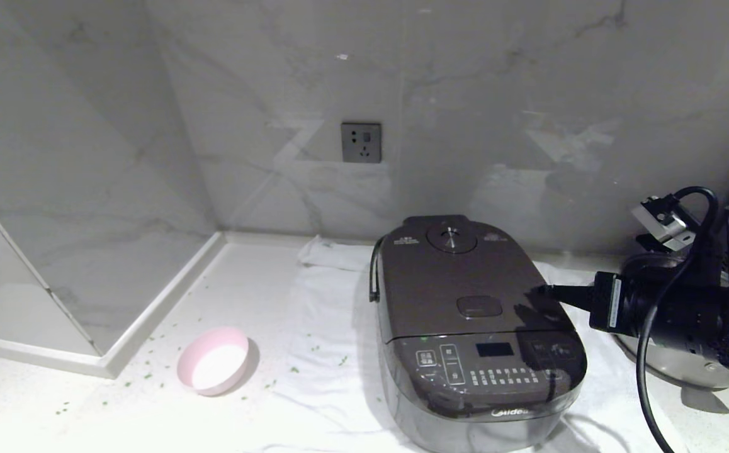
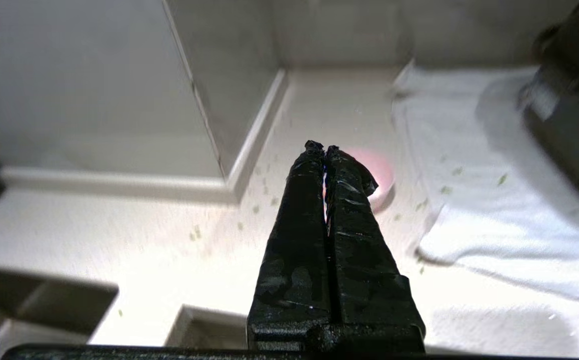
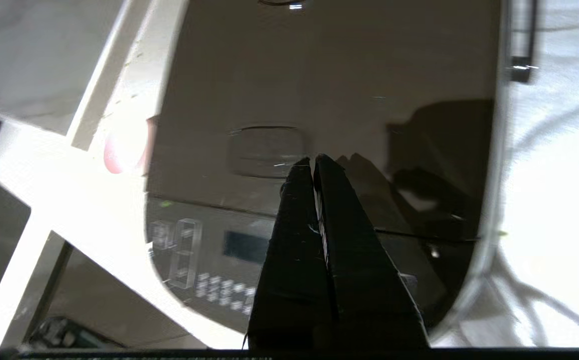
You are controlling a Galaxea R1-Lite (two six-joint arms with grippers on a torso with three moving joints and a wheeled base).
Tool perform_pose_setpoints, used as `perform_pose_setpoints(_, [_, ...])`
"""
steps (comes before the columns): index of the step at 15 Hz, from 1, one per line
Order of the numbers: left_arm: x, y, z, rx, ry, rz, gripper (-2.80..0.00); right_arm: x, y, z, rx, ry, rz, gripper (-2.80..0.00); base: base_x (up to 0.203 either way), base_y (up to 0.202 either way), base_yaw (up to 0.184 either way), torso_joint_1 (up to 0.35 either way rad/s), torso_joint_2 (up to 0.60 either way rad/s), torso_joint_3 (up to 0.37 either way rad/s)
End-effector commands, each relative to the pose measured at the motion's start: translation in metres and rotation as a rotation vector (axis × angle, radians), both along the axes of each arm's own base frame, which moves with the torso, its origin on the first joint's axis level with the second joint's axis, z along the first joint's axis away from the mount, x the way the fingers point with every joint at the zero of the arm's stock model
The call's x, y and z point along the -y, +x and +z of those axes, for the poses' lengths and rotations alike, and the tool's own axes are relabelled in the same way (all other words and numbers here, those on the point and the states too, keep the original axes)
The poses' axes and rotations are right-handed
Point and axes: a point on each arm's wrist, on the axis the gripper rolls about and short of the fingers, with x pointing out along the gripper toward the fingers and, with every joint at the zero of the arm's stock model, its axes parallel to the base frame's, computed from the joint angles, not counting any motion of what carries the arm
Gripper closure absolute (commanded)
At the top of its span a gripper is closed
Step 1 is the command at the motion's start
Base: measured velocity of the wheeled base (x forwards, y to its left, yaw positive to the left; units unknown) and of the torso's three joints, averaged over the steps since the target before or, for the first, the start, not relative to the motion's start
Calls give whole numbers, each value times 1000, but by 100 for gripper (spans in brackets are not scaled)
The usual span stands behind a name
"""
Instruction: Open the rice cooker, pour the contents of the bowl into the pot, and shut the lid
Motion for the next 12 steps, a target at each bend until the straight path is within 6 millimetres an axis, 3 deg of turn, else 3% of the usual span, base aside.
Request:
perform_pose_setpoints(1, [-1,20,-40,-56,2,26,0,-7,-3,1,3,5,36,0,0,0,0,0,0,0])
perform_pose_setpoints(2, [-1,26,-53,-60,3,31,0,-10,-4,0,-5,7,46,0,0,0,0,0,0,0])
perform_pose_setpoints(4, [-1,32,-55,33,-10,33,0,-15,-5,-1,-23,28,59,0,0,0,0,0,0,0])
perform_pose_setpoints(8, [2,35,-67,-17,-4,-86,0,-19,-1,-11,-72,20,59,0,0,0,0,0,0,0])
perform_pose_setpoints(12, [2,34,-66,-42,-43,-83,0,-15,-3,-24,-123,-5,43,0,0,0,0,0,0,0])
